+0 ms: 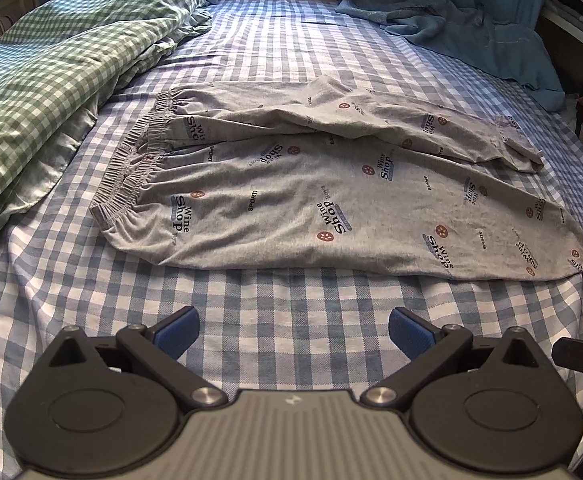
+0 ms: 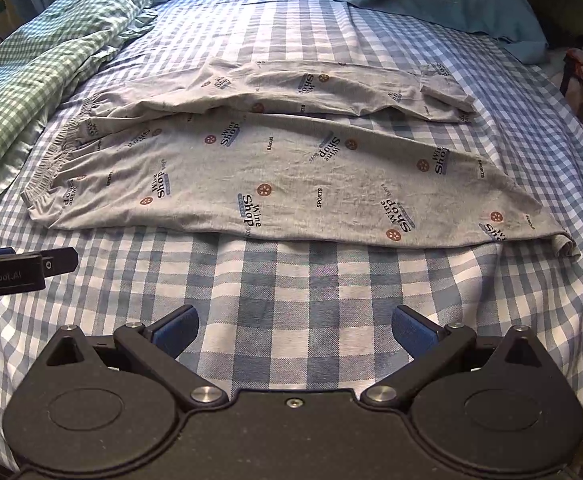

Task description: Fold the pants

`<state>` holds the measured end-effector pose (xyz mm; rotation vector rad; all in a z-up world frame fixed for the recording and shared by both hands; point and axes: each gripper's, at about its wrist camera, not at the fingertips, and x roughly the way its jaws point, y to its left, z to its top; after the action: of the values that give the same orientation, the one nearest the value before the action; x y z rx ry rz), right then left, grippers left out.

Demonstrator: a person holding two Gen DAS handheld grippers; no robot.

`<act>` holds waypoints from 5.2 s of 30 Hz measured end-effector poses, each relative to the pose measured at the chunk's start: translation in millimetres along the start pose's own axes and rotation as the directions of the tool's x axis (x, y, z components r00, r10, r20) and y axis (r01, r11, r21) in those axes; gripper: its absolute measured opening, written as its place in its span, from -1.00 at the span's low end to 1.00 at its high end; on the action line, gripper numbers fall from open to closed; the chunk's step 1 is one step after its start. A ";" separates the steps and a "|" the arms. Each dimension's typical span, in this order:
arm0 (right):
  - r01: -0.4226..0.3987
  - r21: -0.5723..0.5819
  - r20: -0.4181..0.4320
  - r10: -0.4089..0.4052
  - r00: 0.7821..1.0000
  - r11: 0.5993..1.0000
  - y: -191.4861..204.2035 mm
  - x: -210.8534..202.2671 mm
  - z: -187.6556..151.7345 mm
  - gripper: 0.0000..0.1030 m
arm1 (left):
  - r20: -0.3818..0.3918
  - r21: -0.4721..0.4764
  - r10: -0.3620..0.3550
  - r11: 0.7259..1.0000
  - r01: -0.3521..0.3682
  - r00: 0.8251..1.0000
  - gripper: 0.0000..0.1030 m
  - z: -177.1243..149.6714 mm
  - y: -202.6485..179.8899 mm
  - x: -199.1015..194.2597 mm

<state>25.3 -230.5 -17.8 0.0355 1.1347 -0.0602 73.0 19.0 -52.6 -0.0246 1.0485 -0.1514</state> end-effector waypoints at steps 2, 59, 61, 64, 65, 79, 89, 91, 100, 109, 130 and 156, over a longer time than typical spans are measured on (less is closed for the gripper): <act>0.000 0.022 -0.004 0.000 1.000 1.000 0.9 0.7 5.3 0.99 | -0.001 0.009 -0.001 1.000 0.001 1.000 0.99 5.9 -0.7 1.1; -0.284 -0.354 0.067 0.327 0.943 0.891 -20.5 236.1 333.0 0.99 | 0.056 0.162 0.164 0.972 -0.171 0.985 0.99 323.5 119.1 179.7; -0.300 -0.379 0.046 0.341 0.939 0.875 -17.8 253.3 343.1 0.99 | 0.026 0.231 0.102 0.967 -0.105 0.994 0.99 327.6 130.6 194.2; -0.303 -0.408 0.025 0.343 0.939 0.861 -15.3 277.2 357.1 0.99 | -0.017 0.345 0.108 0.934 -0.096 0.994 0.99 325.0 137.3 220.0; -0.311 -0.408 0.003 0.342 0.940 0.858 -15.0 286.0 363.0 0.99 | -0.033 0.380 0.116 0.920 -0.095 0.993 0.99 323.5 138.1 228.4; -0.397 -0.516 -0.151 0.376 0.914 0.759 -0.1 318.6 379.2 0.52 | -0.238 0.412 0.026 0.908 0.077 0.971 -0.11 321.4 145.2 288.2; -0.271 -0.583 -0.046 0.303 0.952 0.766 7.7 288.5 371.9 -1.00 | -0.102 0.406 0.128 0.911 -0.076 0.986 -0.99 317.4 125.8 256.7; -0.231 -0.561 0.024 0.294 0.955 0.795 5.8 274.6 386.3 -1.00 | -0.027 0.396 0.150 0.909 -0.127 0.988 -0.99 327.8 123.4 242.2; -0.168 -0.518 0.058 0.230 0.971 0.839 15.5 305.3 434.2 -1.00 | -0.020 0.356 0.208 0.915 -0.188 0.978 -0.98 357.4 125.1 279.0; -0.335 -0.415 -0.039 0.352 0.935 0.846 9.0 321.4 436.8 0.51 | -0.043 0.167 -0.027 0.985 0.034 0.999 0.51 364.5 166.3 275.9; -0.220 -0.432 0.099 0.289 0.952 0.875 21.8 248.6 403.3 -0.99 | 0.061 0.323 0.119 0.937 -0.132 0.991 -0.97 339.4 130.0 222.3; -0.136 -0.348 0.103 0.182 0.978 0.928 28.9 108.0 95.3 -1.00 | 0.302 0.642 0.159 0.695 -0.324 0.940 -0.96 73.9 75.0 99.9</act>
<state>159.0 -210.5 -75.5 -0.1819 0.9913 0.2758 194.3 75.8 -108.7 0.7652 0.7037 -0.2816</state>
